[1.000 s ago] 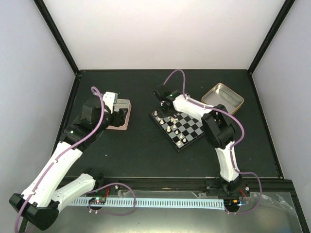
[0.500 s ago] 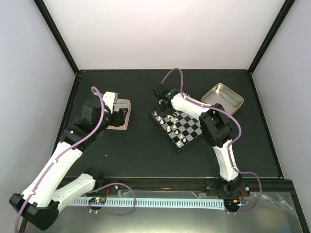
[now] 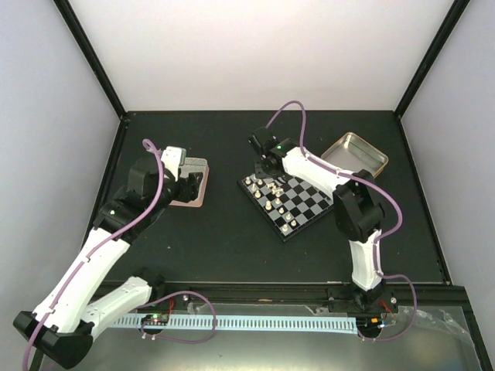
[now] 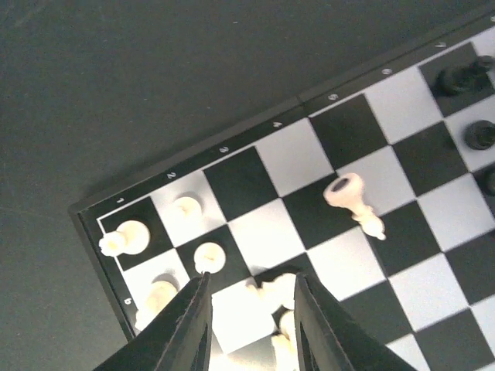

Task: Set up the chess pieces on the board
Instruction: Move the chess piece to the chessboard.

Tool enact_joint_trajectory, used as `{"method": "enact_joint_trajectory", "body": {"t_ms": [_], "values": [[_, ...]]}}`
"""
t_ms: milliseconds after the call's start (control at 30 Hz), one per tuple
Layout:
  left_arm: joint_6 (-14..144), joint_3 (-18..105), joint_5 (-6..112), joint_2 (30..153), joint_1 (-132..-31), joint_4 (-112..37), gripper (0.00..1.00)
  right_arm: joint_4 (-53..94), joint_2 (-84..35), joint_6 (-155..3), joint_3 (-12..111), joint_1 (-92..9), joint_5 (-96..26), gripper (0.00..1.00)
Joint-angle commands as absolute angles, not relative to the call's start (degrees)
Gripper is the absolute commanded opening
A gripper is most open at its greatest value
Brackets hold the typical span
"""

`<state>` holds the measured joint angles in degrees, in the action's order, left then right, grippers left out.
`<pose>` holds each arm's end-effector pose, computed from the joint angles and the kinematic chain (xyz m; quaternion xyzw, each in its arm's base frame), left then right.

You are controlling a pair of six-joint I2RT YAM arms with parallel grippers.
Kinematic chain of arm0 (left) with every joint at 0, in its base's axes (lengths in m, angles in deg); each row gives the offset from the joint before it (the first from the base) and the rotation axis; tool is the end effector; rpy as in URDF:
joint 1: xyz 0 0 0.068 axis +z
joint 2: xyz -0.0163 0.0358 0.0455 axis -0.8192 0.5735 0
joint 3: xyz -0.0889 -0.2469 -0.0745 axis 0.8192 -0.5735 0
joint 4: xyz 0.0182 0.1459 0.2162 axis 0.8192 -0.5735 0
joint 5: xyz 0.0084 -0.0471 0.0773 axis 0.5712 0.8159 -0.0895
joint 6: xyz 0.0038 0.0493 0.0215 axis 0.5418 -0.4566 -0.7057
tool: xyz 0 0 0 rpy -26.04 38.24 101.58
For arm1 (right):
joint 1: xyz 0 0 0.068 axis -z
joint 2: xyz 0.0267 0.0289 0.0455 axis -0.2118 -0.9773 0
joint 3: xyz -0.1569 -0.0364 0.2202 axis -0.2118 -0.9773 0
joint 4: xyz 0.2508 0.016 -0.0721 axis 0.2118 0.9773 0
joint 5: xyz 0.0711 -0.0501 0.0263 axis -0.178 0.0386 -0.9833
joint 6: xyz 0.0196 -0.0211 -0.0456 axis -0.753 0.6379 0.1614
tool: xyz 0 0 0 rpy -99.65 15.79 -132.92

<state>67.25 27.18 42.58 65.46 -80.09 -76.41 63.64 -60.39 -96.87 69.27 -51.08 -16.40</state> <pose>0.1619 -0.0742 0.3477 0.0763 0.8618 -0.1498 0.4787 0.3431 0.2674 0.2161 -0.0728 0.9696 0.0371 0.2307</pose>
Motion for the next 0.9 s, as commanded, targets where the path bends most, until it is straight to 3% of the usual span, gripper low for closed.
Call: {"method": "enact_joint_trajectory", "body": {"t_ms": [0,367,867], "values": [[66.87,27.25,43.34,64.24,-79.52,-75.28,0.70,63.92,-57.32,-99.90,66.22,-49.81,-13.69,0.31],[66.89,27.20,43.72,63.95,-79.51,-75.23,0.70,64.81,-58.44,-98.79,62.26,-49.66,-16.80,0.31],[66.89,27.16,43.74,64.12,-79.53,-75.21,0.71,65.36,-61.63,-97.83,62.50,-49.63,-17.87,0.23]]}}
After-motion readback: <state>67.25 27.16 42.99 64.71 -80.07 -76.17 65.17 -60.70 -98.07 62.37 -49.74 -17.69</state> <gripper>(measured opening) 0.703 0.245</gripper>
